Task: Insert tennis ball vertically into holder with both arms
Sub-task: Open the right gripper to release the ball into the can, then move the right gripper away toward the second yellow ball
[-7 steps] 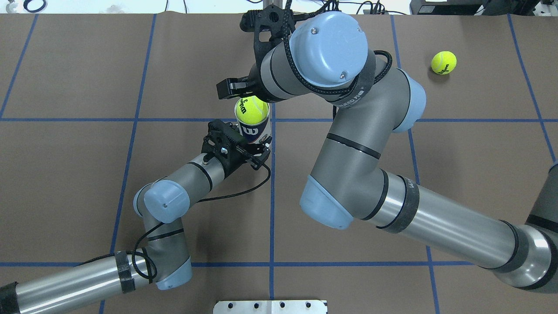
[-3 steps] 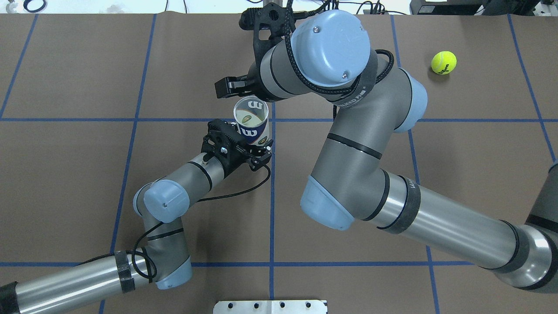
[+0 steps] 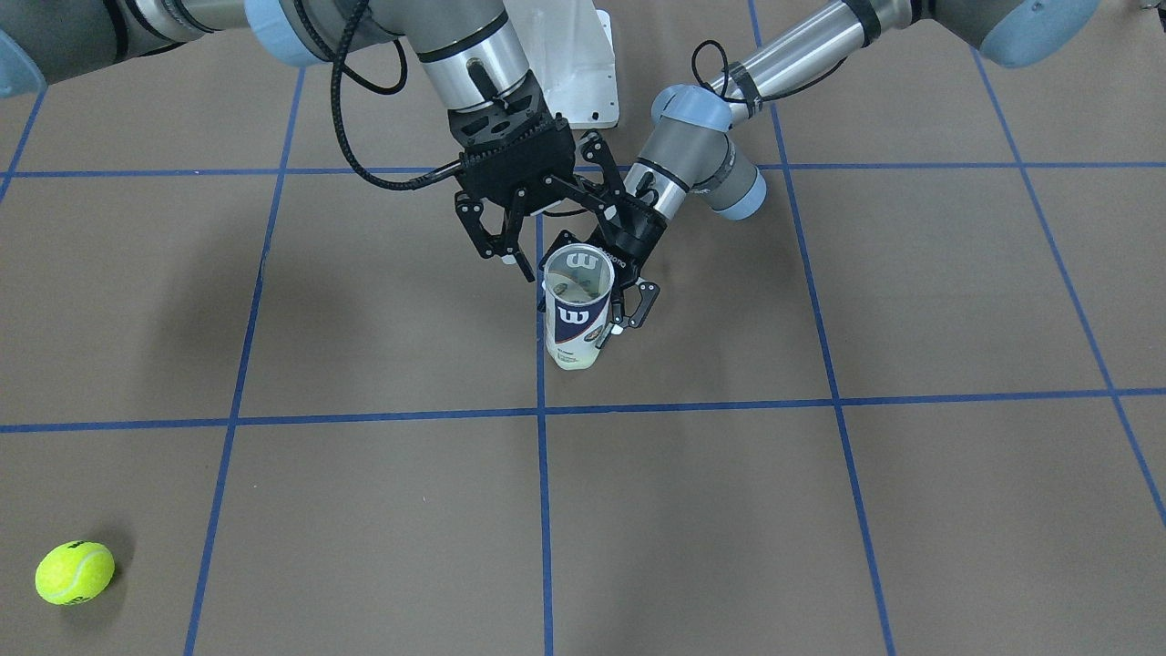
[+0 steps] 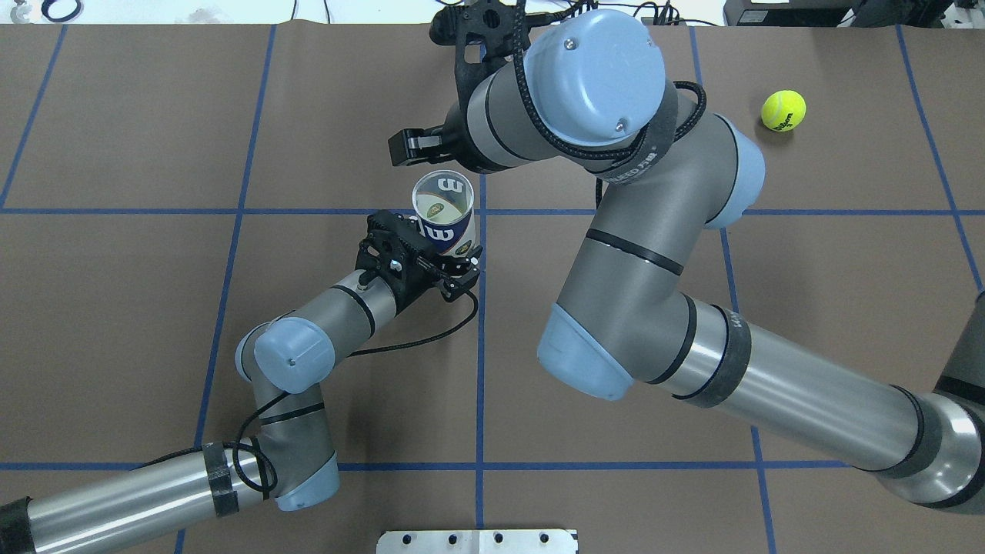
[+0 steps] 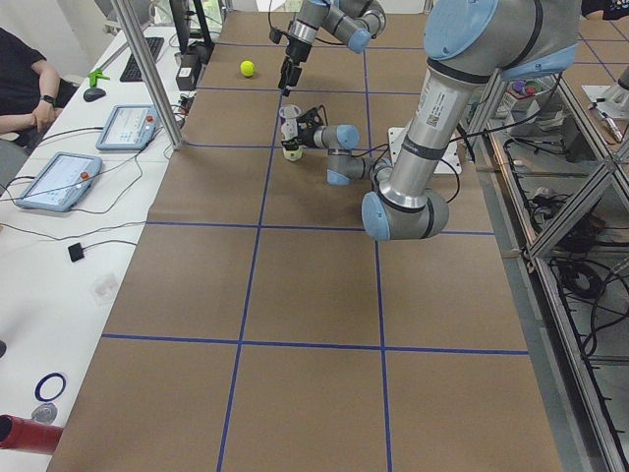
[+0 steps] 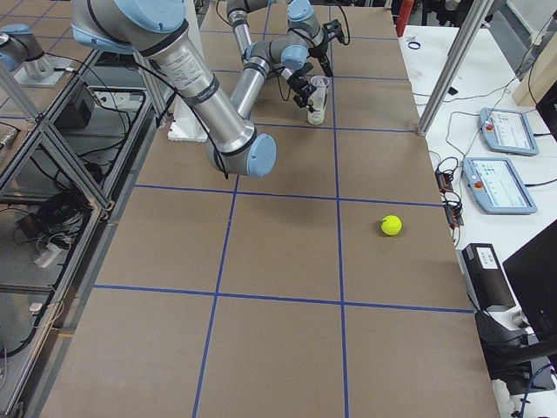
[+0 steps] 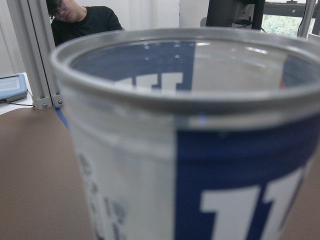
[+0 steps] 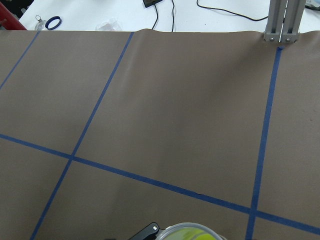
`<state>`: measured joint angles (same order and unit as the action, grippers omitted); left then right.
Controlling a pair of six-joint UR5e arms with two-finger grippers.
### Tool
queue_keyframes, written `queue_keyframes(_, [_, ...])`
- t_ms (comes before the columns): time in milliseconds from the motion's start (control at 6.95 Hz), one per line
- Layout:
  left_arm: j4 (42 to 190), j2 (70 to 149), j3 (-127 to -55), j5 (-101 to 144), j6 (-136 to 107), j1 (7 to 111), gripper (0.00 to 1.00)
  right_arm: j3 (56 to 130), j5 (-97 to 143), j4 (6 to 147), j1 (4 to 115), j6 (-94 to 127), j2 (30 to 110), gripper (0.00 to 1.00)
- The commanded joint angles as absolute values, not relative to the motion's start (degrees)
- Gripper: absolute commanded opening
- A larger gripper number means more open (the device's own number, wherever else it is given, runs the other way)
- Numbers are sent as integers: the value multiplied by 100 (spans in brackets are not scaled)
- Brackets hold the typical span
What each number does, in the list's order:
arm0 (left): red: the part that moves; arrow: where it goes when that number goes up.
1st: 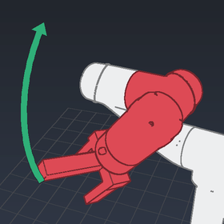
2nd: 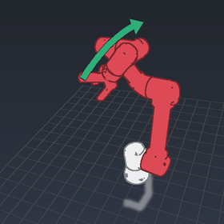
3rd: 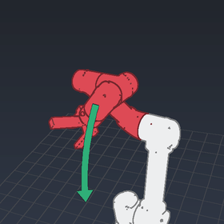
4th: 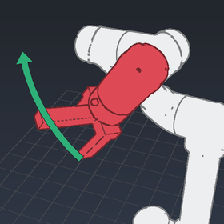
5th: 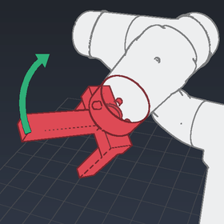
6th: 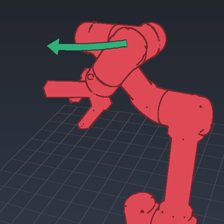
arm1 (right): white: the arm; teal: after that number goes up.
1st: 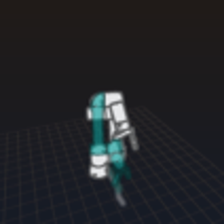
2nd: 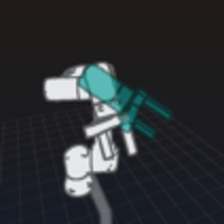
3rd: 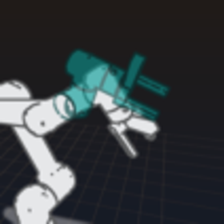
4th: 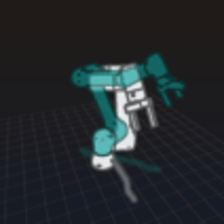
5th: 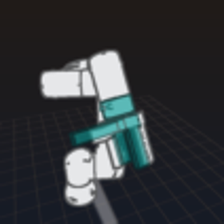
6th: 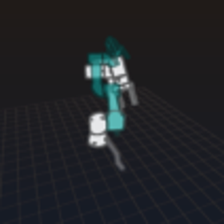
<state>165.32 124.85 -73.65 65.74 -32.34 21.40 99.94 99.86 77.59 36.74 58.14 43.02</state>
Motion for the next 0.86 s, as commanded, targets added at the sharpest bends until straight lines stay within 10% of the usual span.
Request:
queue_keyframes(0, [16532, 12480, -7365, 6574, -3234, 2145, 97, 9985, 10072, 7769, 4154, 5739, 4534, 76])
queue_keyframes(288, [16532, 12480, -7383, 6574, -3226, 2162, 99, 9915, 10850, 7770, 5170, 4911, 5094, 98])
queue_keyframes(719, [16532, 12480, -7383, 6574, -3226, 2171, 99, 8374, 12416, 7743, 6676, 2813, 5492, 99])
